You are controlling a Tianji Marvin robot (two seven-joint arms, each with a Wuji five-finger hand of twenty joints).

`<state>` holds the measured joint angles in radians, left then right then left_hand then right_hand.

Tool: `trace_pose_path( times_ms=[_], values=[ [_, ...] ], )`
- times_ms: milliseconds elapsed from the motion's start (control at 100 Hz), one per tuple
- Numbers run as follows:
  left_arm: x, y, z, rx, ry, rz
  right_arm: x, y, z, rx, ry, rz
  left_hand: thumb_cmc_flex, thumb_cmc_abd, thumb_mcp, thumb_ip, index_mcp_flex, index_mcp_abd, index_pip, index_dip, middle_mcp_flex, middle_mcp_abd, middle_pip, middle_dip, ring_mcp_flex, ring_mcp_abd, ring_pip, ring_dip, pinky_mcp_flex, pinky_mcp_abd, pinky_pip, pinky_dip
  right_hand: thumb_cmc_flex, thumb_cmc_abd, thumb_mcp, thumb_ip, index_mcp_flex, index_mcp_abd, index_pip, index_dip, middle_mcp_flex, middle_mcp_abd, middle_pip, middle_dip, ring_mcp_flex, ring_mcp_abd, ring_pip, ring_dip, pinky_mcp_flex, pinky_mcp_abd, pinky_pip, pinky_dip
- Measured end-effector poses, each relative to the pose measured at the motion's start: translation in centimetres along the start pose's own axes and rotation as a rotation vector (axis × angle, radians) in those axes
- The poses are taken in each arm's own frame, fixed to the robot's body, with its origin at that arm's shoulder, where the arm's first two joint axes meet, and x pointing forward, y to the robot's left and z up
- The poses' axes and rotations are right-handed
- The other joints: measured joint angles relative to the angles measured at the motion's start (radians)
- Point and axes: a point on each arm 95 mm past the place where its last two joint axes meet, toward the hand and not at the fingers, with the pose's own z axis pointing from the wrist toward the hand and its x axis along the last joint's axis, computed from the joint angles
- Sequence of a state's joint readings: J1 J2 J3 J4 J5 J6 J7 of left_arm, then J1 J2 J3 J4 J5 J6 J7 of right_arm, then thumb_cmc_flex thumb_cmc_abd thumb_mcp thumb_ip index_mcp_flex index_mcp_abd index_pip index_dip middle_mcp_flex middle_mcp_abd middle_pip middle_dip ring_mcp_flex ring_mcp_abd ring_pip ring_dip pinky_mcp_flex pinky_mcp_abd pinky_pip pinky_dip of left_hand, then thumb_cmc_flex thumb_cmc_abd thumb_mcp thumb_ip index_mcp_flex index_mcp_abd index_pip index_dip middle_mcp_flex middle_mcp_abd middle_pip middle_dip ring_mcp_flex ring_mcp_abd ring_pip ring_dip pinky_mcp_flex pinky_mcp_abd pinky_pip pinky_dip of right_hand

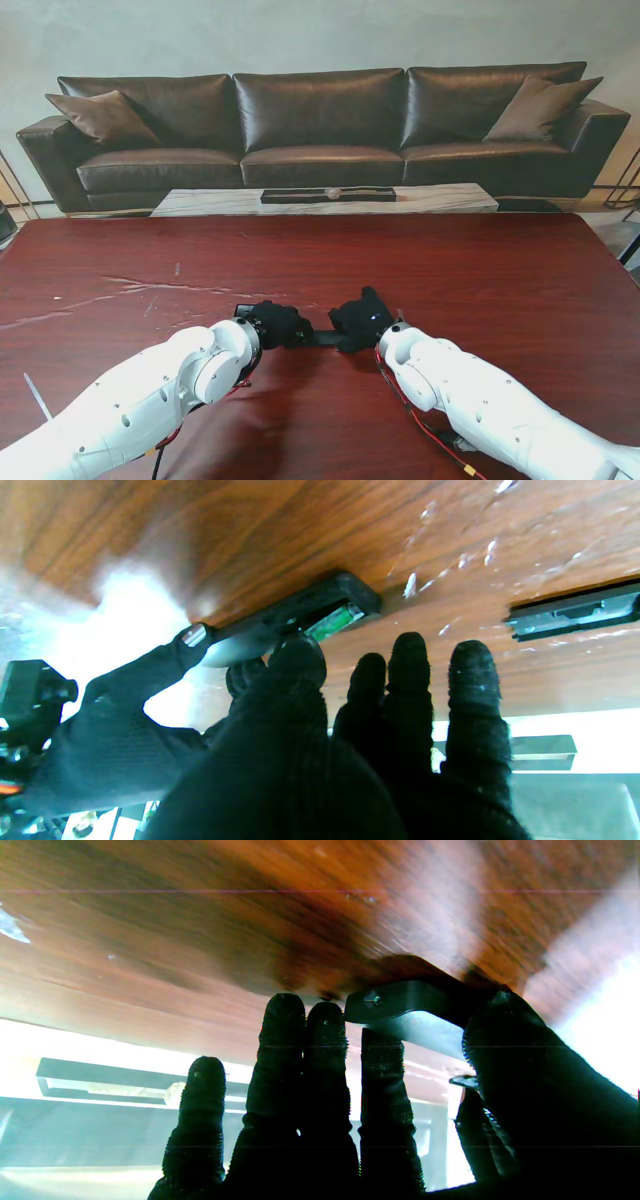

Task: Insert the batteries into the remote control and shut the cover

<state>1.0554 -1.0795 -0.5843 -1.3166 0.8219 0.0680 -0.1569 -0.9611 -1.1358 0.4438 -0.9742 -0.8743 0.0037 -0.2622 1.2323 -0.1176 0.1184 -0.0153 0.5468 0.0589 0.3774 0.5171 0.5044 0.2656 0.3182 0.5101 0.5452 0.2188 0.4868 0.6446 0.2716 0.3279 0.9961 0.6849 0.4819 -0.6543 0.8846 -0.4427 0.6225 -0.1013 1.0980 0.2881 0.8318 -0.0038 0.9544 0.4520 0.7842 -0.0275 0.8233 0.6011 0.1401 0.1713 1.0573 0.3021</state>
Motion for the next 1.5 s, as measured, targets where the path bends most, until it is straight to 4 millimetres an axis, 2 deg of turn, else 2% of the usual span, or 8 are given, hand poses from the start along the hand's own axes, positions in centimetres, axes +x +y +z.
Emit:
trace_pose_path(
  times_ms=[290,560,670,850,1200,1360,1500],
  values=[
    [0.01,0.14,-0.08,0.009,-0.013,-0.005,0.02,0.01,0.00,-0.001,0.003,-0.001,0.000,0.000,0.008,0.000,0.012,0.000,-0.044,-0.031,0.000,0.000,0.000,0.000,0.001,0.000,0.000,0.000,0.033,-0.021,0.001,0.000,0.002,0.000,0.000,0.000,0.000,0.007,0.000,0.000,0.000,0.001,0.001,0.000,0.000,0.000,0.004,0.000,0.000,0.000,0.000,0.000],
    [0.02,0.21,-0.18,0.002,-0.022,0.002,0.01,0.01,-0.02,-0.001,0.008,-0.003,0.000,-0.023,0.018,0.000,0.014,0.000,-0.091,-0.085,0.000,0.000,0.000,-0.021,0.004,0.000,0.000,-0.016,0.068,-0.048,-0.012,-0.051,0.004,0.001,0.000,0.000,0.000,0.010,0.000,0.000,0.000,0.001,0.002,0.000,0.000,0.000,0.005,0.000,0.000,0.000,0.000,0.000],
    [0.01,0.30,-0.18,0.003,-0.030,0.000,0.02,0.01,-0.02,0.000,0.011,-0.003,0.000,-0.030,0.018,0.000,0.014,0.000,-0.105,-0.109,0.002,0.000,0.000,-0.040,0.008,-0.001,0.000,-0.036,0.091,-0.049,-0.017,-0.083,0.004,0.004,0.000,0.000,0.000,0.019,0.000,0.000,0.000,0.001,0.009,0.000,0.000,0.000,0.006,0.000,0.000,0.000,0.000,0.000],
    [0.03,0.36,-0.18,0.002,-0.034,0.012,0.02,0.04,-0.03,0.002,0.014,-0.002,0.000,-0.031,0.018,0.000,0.015,0.000,-0.126,-0.135,0.014,0.000,-0.009,-0.060,0.032,-0.001,0.000,-0.054,0.095,-0.056,-0.021,-0.107,0.008,0.006,0.001,0.000,0.000,0.027,0.000,0.000,0.000,0.001,0.014,0.000,0.000,0.000,0.006,0.002,0.000,0.000,0.000,0.000],
    [0.17,0.46,-0.30,-0.008,-0.061,0.009,0.11,0.10,-0.08,0.005,0.023,-0.004,0.000,-0.045,0.018,0.000,0.013,0.000,-0.174,-0.160,0.014,0.000,-0.010,-0.070,0.032,-0.002,0.000,-0.056,0.092,-0.060,-0.024,-0.120,0.014,0.006,0.001,0.000,0.001,0.036,0.000,0.000,0.000,0.001,0.014,0.000,0.000,0.000,0.006,0.003,-0.001,0.000,0.000,0.000],
    [0.16,0.48,-0.30,-0.011,-0.073,-0.013,0.14,0.15,-0.10,0.008,0.027,-0.005,0.000,-0.045,0.018,0.000,0.013,0.000,-0.179,-0.162,0.027,0.000,-0.013,-0.071,0.034,0.002,-0.001,-0.070,0.131,-0.061,-0.022,-0.132,0.015,0.006,0.001,0.000,0.001,0.041,0.000,0.000,0.000,0.001,0.014,0.000,0.000,0.000,0.006,0.003,-0.001,0.000,0.000,0.000],
    [0.16,0.55,-0.16,-0.011,-0.083,-0.031,0.14,0.17,-0.13,0.010,0.030,-0.006,0.000,-0.045,0.018,0.000,0.012,0.000,-0.179,-0.162,0.054,0.026,-0.022,-0.093,0.058,0.010,-0.012,-0.089,0.159,-0.061,-0.022,-0.155,0.016,0.006,0.001,0.000,0.001,0.045,0.000,0.000,0.000,0.001,0.014,-0.001,0.000,0.000,0.006,0.003,-0.001,0.000,0.000,0.000]
  ],
)
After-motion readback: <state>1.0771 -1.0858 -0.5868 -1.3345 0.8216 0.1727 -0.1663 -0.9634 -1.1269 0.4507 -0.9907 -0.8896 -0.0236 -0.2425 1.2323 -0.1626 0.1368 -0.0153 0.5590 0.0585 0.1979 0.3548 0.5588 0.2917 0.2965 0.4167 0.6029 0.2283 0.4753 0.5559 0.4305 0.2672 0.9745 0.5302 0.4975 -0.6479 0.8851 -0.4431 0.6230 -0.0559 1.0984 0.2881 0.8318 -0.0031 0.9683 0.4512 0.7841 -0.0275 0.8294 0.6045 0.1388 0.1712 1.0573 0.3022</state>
